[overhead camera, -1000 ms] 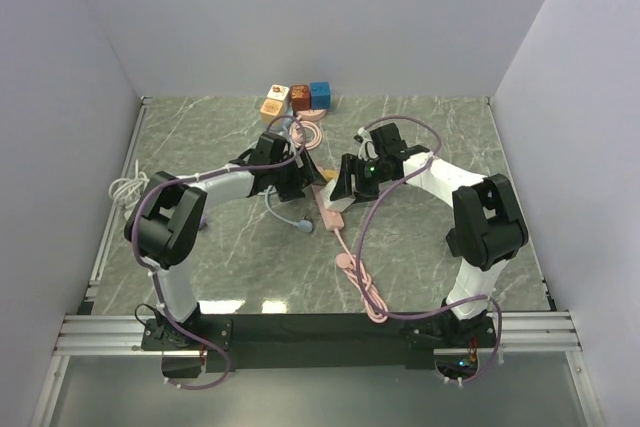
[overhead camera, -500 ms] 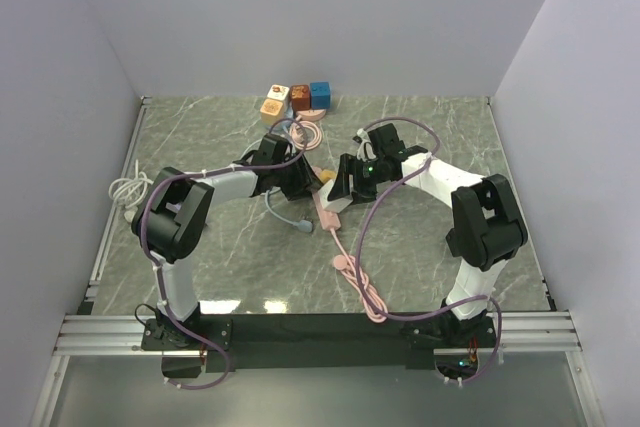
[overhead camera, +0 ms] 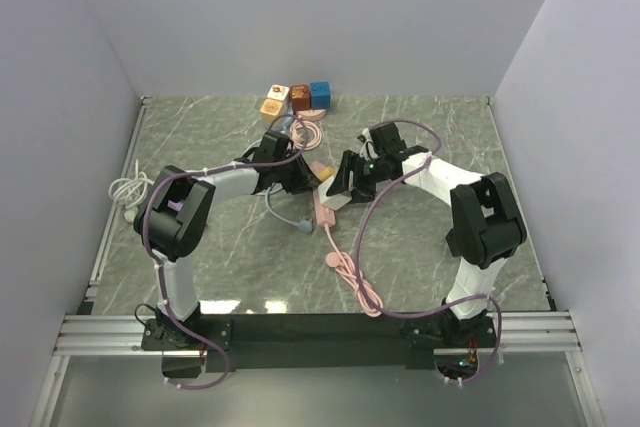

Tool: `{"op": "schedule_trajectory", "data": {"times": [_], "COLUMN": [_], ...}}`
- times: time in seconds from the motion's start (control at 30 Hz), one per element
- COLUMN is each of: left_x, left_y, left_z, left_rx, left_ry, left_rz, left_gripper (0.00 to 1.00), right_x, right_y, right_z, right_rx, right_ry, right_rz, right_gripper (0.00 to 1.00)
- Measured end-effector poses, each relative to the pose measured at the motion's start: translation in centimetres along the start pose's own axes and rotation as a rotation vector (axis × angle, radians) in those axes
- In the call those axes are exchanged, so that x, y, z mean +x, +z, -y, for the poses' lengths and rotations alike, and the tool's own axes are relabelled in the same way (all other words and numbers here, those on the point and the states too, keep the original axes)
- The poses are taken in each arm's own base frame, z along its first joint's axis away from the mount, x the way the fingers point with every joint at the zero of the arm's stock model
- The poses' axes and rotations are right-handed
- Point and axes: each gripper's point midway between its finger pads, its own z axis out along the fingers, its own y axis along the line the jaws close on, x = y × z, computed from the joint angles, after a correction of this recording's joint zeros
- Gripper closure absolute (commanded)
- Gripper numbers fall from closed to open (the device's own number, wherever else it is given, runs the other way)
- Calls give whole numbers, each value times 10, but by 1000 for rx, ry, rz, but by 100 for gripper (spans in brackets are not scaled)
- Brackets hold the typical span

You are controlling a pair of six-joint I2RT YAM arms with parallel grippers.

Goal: Pull the plug off the socket

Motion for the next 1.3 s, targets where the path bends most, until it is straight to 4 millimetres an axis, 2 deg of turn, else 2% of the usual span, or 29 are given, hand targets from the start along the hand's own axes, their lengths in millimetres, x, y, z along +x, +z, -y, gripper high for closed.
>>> {"op": "schedule_trajectory", "data": {"times": [0.2,0.4,0.7,0.9,1.0,1.2,1.3], "left_x": [-1,-1,10,10,13,13,13], "left_y": [1,4,12,12,12,12,12], "left_z": [0,4,14,18,7,4,4], "left_rx": [0,4,14,19,-24,-31,-30], "left_ry": [2,11,38,48,78,98,98], "left_rz": [3,-1,-14,-12,-21,-21,-22], "left_gripper": [99,99,99,99,99,99,99], "right_x": [1,-4,-3,-6,-14,-33,-47], "right_y": [1,-6,-26,-32,-47,-95,-109], "right_z": [0,5,23,22,16,0,21], "right_rx": [0,37,65,124,128,91,212], "right_ry": [16,6,-5,-66,-85,-110,-63], "right_rz": [-6,-6,-48,-37,25,182,264], "right_gripper": [100,100,100,100,100,100,100]}}
